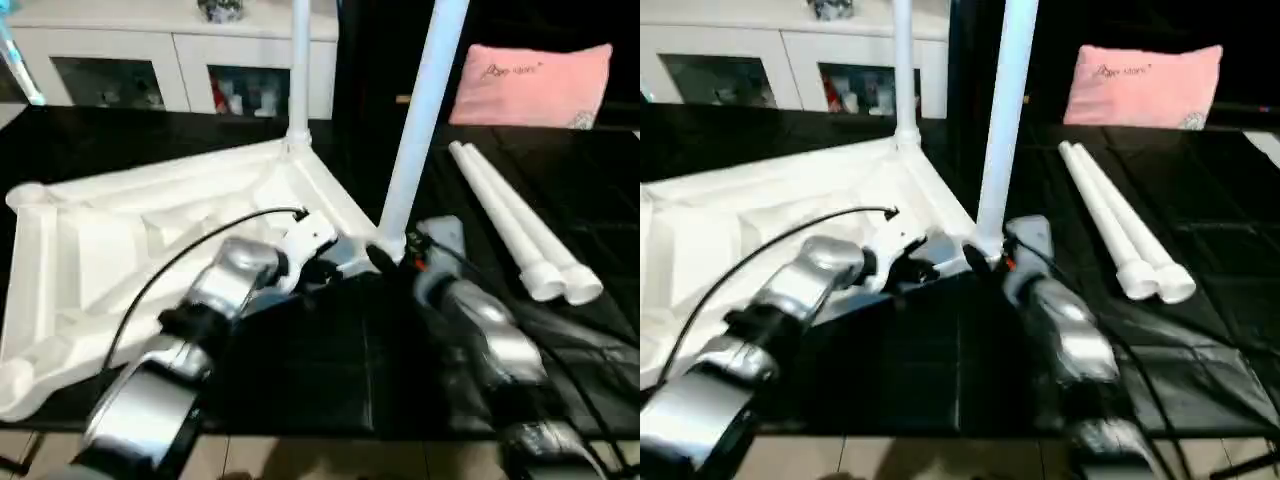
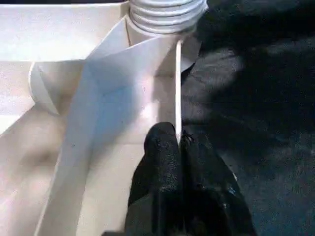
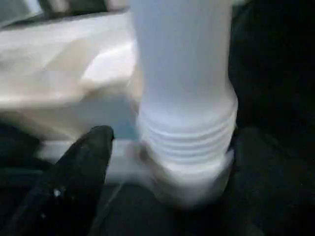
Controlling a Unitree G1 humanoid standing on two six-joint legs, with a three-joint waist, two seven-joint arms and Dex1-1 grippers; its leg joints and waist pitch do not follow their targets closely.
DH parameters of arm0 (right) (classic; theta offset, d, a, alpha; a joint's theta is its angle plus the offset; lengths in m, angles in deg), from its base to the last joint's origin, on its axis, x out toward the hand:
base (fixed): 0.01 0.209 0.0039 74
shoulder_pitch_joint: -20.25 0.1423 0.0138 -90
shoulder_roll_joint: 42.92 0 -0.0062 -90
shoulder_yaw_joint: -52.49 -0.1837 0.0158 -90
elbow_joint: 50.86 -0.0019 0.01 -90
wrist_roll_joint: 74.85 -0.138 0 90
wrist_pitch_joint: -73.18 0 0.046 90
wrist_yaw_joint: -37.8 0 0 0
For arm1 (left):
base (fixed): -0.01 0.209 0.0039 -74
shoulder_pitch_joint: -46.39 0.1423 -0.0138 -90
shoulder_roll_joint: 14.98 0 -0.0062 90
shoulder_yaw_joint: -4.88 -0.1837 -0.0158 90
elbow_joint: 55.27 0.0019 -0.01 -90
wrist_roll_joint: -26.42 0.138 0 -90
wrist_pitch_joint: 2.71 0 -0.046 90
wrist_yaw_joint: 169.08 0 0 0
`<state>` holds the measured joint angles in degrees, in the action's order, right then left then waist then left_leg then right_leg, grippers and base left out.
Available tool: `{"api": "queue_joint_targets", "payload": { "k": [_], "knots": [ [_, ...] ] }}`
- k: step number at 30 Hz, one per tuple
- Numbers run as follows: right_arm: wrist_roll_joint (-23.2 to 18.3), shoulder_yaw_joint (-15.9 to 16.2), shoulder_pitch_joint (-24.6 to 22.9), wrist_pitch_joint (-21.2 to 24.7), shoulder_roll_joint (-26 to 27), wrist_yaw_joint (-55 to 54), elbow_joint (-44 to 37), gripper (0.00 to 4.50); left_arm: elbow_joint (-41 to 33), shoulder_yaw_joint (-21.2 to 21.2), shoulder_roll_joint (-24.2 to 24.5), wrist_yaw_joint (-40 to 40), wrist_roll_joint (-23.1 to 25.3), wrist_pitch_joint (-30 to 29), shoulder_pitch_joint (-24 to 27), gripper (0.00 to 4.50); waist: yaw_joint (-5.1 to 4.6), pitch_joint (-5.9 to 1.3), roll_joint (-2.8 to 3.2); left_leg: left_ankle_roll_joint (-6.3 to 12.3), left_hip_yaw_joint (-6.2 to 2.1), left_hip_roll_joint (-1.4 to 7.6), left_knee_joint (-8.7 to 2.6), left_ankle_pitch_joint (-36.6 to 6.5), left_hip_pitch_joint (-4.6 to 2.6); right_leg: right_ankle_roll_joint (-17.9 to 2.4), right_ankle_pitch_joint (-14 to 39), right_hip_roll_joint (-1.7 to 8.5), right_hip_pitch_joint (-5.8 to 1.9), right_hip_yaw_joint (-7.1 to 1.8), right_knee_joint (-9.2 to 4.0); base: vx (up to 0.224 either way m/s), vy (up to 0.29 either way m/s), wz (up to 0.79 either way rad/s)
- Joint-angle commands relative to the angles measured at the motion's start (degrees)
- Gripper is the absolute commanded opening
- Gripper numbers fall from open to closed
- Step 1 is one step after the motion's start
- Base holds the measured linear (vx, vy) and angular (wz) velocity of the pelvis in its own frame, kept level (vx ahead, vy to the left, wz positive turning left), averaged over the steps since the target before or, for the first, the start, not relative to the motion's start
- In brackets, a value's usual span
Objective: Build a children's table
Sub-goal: Rotate leg to tighten
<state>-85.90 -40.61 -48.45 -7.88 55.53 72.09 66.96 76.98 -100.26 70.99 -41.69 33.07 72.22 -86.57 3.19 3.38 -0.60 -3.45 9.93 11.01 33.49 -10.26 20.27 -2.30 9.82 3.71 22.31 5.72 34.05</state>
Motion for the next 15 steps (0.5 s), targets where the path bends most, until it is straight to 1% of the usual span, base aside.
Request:
{"api": "queue_joint_targets", "payload": {
  "k": [1,2,3,4,6,7,8,9,11,12,13,14,15],
  "knots": [
    [-1.8,1.9,-1.4,0.7,-2.8,7.3,-2.6,4.48,-3.5,-0.3,1.3,-3.0,-0.6,3.1,0.5,0.00,0.45,-4.17,-0.39,4.55,-0.73,2.34,-3.47,-9.2,0.14,-9.5,13.6,5.18,-3.31,-3.42,-4.37,0.000,0.000,0.00],
    [-2.2,1.8,-1.9,0.7,-4.3,9.4,-3.3,4.48,-3.8,-0.4,2.3,-4.5,-0.8,4.0,1.0,0.00,0.48,-4.14,-0.34,4.66,-0.79,2.36,-3.44,-9.0,0.28,-9.7,13.3,5.24,-3.38,-3.39,-4.25,0.000,0.000,0.00],
    [-2.2,1.8,-1.9,0.7,-4.3,9.4,-3.3,4.48,-3.8,-0.4,2.3,-4.5,-0.8,4.0,1.0,0.00,0.51,-4.23,-0.32,5.02,-0.68,2.28,-3.32,-8.3,0.35,-9.9,12.6,5.22,-3.34,-3.43,-4.26,0.000,0.000,0.00],
    [-2.8,1.9,-2.2,0.7,-6.4,12.4,-4.4,4.48,-4.3,-0.7,3.8,-6.8,-1.2,4.9,1.6,0.00,0.46,-4.23,-0.38,5.13,-0.65,2.23,-3.27,-8.0,0.42,-10.0,12.3,5.17,-3.29,-3.43,-4.20,0.000,0.000,0.00],
    [-3.3,2.1,-2.3,0.7,-8.3,15.6,-5.3,4.48,-4.8,-1.1,5.2,-9.5,-1.8,6.4,2.2,0.00,0.60,-4.36,-0.32,5.30,-0.63,2.36,-3.19,-7.4,0.39,-10.3,11.3,5.13,-3.16,-3.44,-4.02,0.000,0.000,0.00],
    [-3.7,2.4,-2.3,0.7,-9.4,17.7,-5.9,4.48,-5.4,-1.5,6.1,-11.7,-2.3,7.5,2.7,0.00,0.72,-4.31,-0.30,5.63,-0.59,2.37,-3.14,-6.9,0.50,-10.8,10.1,5.07,-3.08,-3.44,-3.84,0.000,0.000,0.00],
    [-4.0,3.2,-2.1,0.8,-11.2,21.2,-6.6,4.48,-6.4,-2.3,8.0,-15.8,-2.9,9.6,3.6,0.00,0.77,-4.32,-0.33,5.68,-0.60,2.40,-3.15,-7.0,0.49,-10.9,9.8,5.06,-3.08,-3.41,-3.72,0.000,0.000,0.00],
    [-4.2,3.7,-2.0,0.8,-12.1,23.1,-6.9,4.48,-7.0,-2.8,9.1,-18.0,-3.1,10.7,4.1,0.00,0.86,-4.28,-0.29,5.74,-0.70,2.45,-3.19,-7.2,0.52,-11.0,9.9,5.14,-3.12,-3.35,-3.71,0.000,0.000,0.00],
    [-4.2,5.0,-1.6,0.5,-13.8,26.7,-7.4,4.48,-7.9,-3.8,11.2,-21.7,-3.2,11.8,4.9,0.00,0.89,-4.28,-0.17,5.75,-0.57,2.65,-3.21,-7.3,0.38,-11.3,9.4,5.04,-2.95,-3.43,-3.59,0.000,0.000,0.00],
    [-4.2,5.5,-1.4,0.4,-14.4,28.0,-7.4,4.48,-8.0,-4.1,12.0,-22.9,-3.2,12.5,5.1,0.00,0.93,-4.22,-0.15,5.71,-0.55,2.64,-3.20,-7.5,0.40,-11.4,9.4,4.98,-2.94,-3.40,-3.55,0.000,0.000,0.00],
    [-4.2,6.1,-1.1,0.3,-15.0,29.5,-7.4,4.48,-8.0,-4.3,12.8,-24.3,-3.2,13.3,5.3,0.00,1.22,-4.09,-0.14,5.51,-0.39,2.69,-3.22,-8.2,0.24,-11.3,10.8,4.91,-2.70,-3.35,-3.72,0.000,0.000,0.00],
    [-4.0,6.5,-0.9,0.2,-15.2,30.0,-7.3,4.48,-7.9,-4.4,13.1,-24.7,-3.2,13.6,5.3,0.00,1.42,-4.11,-0.08,5.25,-0.38,2.72,-3.22,-8.6,0.13,-11.2,11.5,4.96,-2.68,-3.34,-3.71,0.000,0.000,0.00],
    [-3.7,7.2,-0.5,-0.1,-15.8,31.4,-7.1,4.48,-7.8,-4.7,14.0,-25.9,-3.1,14.5,5.4,0.00,1.74,-4.06,-0.16,4.80,-0.40,2.78,-3.26,-9.0,0.11,-10.8,12.9,5.11,-2.67,-3.34,-3.80,0.000,0.000,0.00]
  ]
}}
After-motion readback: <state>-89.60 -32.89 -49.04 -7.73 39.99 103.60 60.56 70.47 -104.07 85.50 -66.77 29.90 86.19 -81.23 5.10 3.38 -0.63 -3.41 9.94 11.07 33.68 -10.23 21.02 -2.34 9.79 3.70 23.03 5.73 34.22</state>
